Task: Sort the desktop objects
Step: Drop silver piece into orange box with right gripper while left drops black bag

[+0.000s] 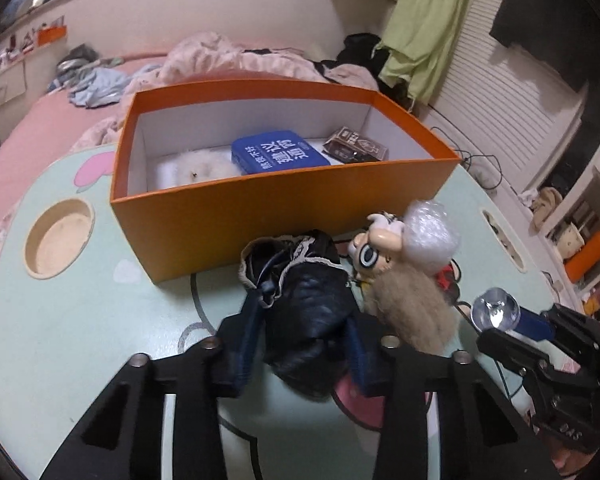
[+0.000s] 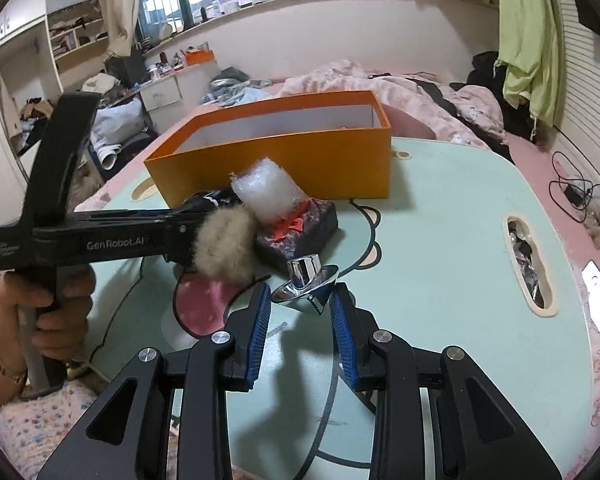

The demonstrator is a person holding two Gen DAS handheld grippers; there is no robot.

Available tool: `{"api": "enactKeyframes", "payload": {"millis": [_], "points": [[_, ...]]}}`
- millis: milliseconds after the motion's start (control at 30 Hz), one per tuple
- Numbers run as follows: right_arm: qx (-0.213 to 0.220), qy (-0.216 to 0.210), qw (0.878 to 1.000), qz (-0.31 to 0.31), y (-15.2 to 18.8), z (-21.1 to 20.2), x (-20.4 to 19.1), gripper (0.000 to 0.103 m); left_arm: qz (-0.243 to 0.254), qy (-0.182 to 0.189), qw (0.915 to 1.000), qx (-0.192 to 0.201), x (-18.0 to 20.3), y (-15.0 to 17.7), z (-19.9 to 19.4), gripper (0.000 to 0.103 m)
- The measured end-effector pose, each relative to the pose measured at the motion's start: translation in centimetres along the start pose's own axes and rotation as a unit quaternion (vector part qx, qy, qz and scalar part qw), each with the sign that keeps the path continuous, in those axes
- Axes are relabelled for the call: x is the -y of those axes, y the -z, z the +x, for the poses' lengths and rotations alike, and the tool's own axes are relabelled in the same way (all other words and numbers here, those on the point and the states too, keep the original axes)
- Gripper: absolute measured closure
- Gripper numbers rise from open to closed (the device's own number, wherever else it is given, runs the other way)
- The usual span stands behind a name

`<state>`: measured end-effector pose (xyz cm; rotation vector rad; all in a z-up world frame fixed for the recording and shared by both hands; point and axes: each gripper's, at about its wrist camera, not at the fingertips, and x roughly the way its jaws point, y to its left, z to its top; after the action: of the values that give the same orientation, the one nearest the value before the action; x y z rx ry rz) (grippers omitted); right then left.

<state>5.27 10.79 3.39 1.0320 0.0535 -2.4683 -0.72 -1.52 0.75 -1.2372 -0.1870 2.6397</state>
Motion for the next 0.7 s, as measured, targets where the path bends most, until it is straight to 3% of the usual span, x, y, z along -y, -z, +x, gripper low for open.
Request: {"api": "enactKeyframes", "payload": {"millis": [300, 700], "points": [[0.002, 0.022, 1.000, -0.006, 0.0, -0.2, 0.0, 0.070, 0.026, -0.010, 0.9993, 0.024, -0.4, 0.5, -2.8, 0.074], [0.021, 0.054, 0.998, -0.041, -1.2, -1.2, -1.3, 0.070, 0.027, -0.022, 0.9962, 0.080, 0.0, -4.7, -5.6, 0.074]]}}
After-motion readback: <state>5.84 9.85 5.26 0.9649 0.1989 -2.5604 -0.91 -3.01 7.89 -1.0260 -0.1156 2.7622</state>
